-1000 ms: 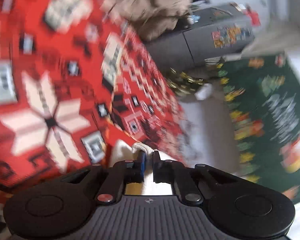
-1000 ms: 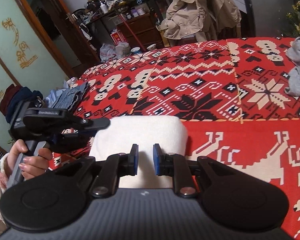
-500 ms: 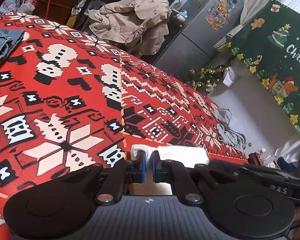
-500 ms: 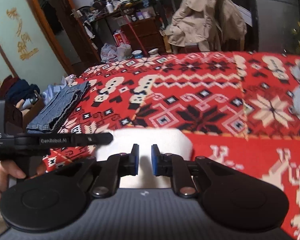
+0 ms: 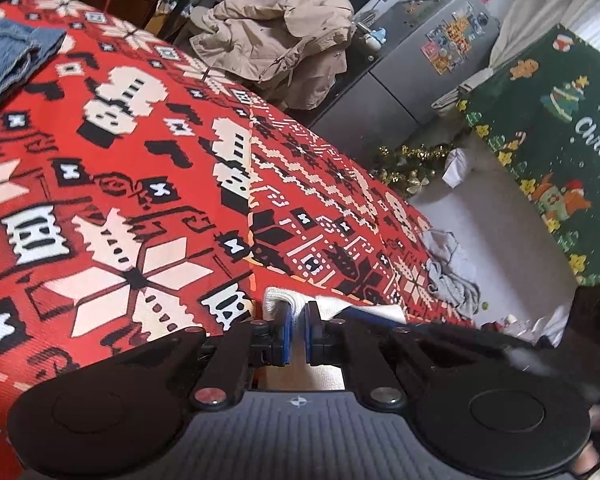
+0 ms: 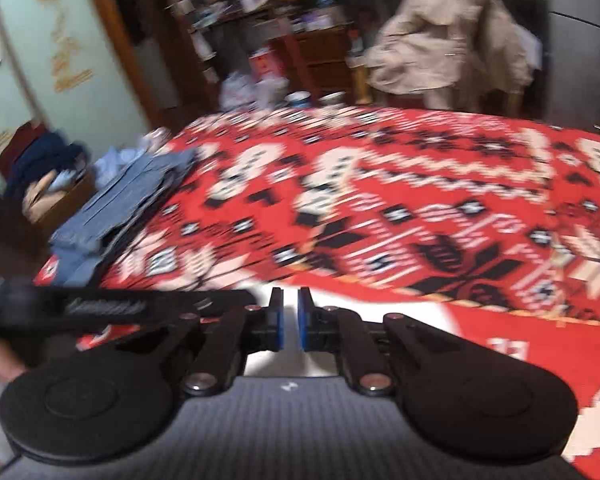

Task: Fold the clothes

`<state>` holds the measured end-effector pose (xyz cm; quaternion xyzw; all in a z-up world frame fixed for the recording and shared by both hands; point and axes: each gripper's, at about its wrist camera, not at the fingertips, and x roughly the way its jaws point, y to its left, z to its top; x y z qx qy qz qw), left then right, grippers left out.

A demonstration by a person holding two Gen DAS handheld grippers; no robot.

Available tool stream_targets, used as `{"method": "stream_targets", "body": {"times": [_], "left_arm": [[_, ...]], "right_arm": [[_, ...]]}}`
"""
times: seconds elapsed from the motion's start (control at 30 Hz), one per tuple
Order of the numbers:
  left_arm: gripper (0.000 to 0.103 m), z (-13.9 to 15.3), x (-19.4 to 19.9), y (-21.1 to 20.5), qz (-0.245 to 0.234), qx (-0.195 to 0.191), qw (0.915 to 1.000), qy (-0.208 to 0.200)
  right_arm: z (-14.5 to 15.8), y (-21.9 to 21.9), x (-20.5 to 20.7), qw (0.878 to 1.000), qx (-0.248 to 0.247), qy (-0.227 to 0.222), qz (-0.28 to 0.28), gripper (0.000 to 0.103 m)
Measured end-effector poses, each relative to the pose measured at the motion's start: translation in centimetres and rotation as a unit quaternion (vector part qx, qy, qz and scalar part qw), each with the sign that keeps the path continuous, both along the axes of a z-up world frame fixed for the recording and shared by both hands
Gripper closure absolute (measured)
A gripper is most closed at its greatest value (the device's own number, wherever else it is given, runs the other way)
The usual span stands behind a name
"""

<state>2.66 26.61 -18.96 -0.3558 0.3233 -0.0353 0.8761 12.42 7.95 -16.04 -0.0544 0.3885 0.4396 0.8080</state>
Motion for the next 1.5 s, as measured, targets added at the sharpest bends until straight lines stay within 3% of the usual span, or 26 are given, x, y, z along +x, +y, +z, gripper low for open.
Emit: {"method": "stream_targets", "body": {"times": [0.13, 0.3, 0.5, 0.7, 0.77, 0.87, 1.0, 1.1, 1.2, 1.27, 1.43, 1.5], "left_arm": [[0.095, -0.1, -0.2, 0.4, 0.005, -0.026, 0.9997, 0.001], [0.089, 0.8, -1.4, 1.3, 0.014, -0.029, 0.9995, 0.004], [0.093, 3.9, -2.7, -0.6, -0.026, 0.016, 0.9992, -0.025], [0.096, 2.9, 1.6, -5.3, -0.088, 0.045, 0.9951, 0.000], [0.101, 2.1, 2.2, -5.8, -0.090, 0.061, 0.9940, 0.013], [0.100, 1.5, 2.0, -5.2, -0.089, 0.039, 0.9952, 0.013], [0.101, 1.9, 1.9, -5.3, -0.090, 0.047, 0.9947, 0.020], [0.100, 2.8, 2.5, -6.0, -0.093, 0.057, 0.9938, 0.020], [0.100, 3.5, 4.2, -7.1, -0.106, 0.078, 0.9910, 0.027], [0.100, 3.6, 5.7, -7.8, -0.109, 0.087, 0.9896, 0.037], [0.100, 3.0, 9.0, -9.1, -0.125, 0.096, 0.9846, 0.077], [0.100, 2.6, 9.7, -9.2, -0.124, 0.082, 0.9855, 0.082]], "right_arm": [[-1.0, 0.6, 0.6, 1.000, 0.007, 0.007, -0.018, 0.097], [1.4, -3.3, 0.4, 0.998, 0.036, -0.016, -0.056, 0.096], [1.6, -9.3, -0.1, 0.995, 0.022, -0.009, -0.095, 0.095], [0.8, -7.9, 0.6, 0.995, 0.035, 0.001, -0.093, 0.095], [0.5, -7.0, 1.0, 0.996, 0.026, -0.004, -0.088, 0.095], [-0.8, -6.4, 1.9, 0.996, -0.003, -0.011, -0.094, 0.101], [-0.7, -8.7, 2.4, 0.991, -0.012, -0.024, -0.132, 0.096], [-1.1, -10.9, 3.2, 0.988, 0.010, 0.002, -0.157, 0.096], [-2.1, -11.3, 3.9, 0.988, -0.014, -0.003, -0.152, 0.096], [-3.0, -11.3, 4.7, 0.989, 0.004, 0.023, -0.143, 0.096], [-4.3, -10.2, 5.7, 0.990, 0.025, 0.042, -0.135, 0.095], [-4.4, -9.6, 5.6, 0.990, 0.028, 0.041, -0.129, 0.095]]}}
